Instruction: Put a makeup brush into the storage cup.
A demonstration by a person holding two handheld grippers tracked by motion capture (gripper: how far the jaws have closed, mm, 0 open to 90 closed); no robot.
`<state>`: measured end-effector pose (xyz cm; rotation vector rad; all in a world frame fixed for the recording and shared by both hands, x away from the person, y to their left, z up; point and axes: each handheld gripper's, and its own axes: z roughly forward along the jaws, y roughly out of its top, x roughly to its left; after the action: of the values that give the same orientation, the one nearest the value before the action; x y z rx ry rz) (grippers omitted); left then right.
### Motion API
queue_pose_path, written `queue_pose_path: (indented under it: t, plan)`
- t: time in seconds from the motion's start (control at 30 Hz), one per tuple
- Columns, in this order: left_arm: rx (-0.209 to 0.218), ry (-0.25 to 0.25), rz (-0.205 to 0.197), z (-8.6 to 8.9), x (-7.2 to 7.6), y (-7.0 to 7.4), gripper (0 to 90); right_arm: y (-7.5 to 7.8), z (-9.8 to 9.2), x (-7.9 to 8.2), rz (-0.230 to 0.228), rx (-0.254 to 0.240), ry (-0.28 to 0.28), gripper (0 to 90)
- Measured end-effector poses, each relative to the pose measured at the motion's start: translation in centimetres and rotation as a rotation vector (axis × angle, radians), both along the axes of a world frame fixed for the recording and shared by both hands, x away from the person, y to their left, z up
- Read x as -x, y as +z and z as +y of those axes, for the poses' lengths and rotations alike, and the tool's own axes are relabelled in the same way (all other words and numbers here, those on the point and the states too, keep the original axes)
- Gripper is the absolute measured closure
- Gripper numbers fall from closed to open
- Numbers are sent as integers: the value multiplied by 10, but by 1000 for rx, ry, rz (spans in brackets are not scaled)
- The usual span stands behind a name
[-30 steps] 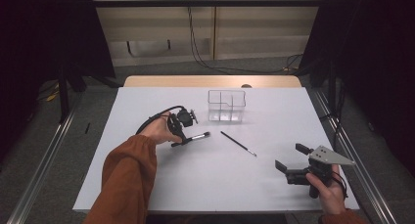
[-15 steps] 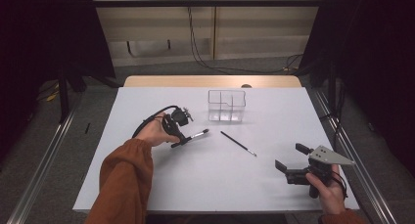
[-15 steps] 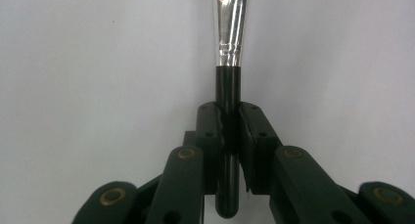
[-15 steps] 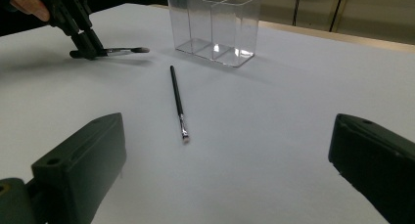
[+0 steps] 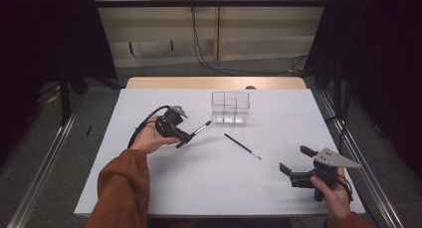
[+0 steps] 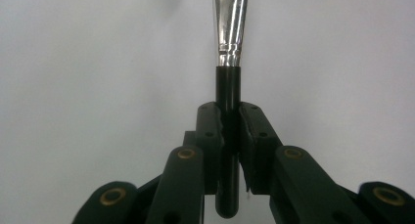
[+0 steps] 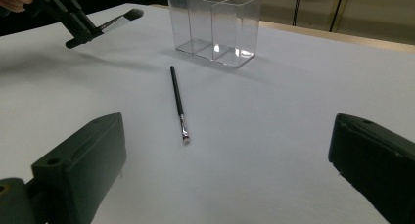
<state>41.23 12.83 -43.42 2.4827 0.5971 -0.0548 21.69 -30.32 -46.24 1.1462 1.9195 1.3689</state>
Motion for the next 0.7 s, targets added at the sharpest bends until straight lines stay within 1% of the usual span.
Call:
queue_pose_path:
  t: [0.03, 0.07, 0.1, 0.13, 0.17, 0.2, 0.27, 0.33, 0.37, 0.43, 0.47, 0.5, 0.57, 0.6, 0.63, 0.7]
  plan:
    - [14, 9, 13, 2, 1, -1, 800, 0, 0, 0, 0, 0, 0, 2]
    - [29, 30, 11, 2, 2, -3, 799, 0, 0, 0, -1, 1, 1, 2]
    - [18, 26, -5, 4, 2, -3, 799, 0, 0, 0, 0, 1, 1, 2]
    - [41, 45, -4, 5, 3, -4, 799, 0, 0, 0, 0, 1, 1, 2]
    - [59, 63, -13, 6, 5, -5, 799, 0, 0, 0, 0, 1, 1, 2]
    - [66, 73, -21, 8, 6, -5, 800, 0, 0, 0, 0, 0, 1, 2]
    - [102, 96, -37, 12, 7, -6, 799, 0, 0, 0, 1, 0, 0, 2]
    - [141, 107, -33, 15, 8, -8, 799, 0, 0, 0, 1, -1, 0, 2]
    - [156, 118, -37, 16, 9, -10, 800, 0, 1, 0, 0, -1, -1, 2]
    - [173, 132, -42, 17, 11, -13, 799, 0, 1, 0, 1, 0, -1, 2]
    - [180, 142, -58, 18, 12, -14, 799, 0, 1, 0, 1, 0, -1, 2]
    - [191, 147, -59, 19, 13, -14, 799, 0, 1, 0, 0, 0, -1, 2]
    - [219, 166, -76, 20, 16, -13, 799, 0, 0, 0, 1, -1, -2, 2]
    - [239, 168, -76, 21, 16, -12, 799, 0, 0, -1, 2, -4, -3, 2]
    - [260, 185, -86, 22, 18, -11, 799, 0, 1, -1, 1, -4, -2, 2]
    - [274, 178, -98, 22, 20, -11, 799, 0, 1, -1, 2, -4, 0, 2]
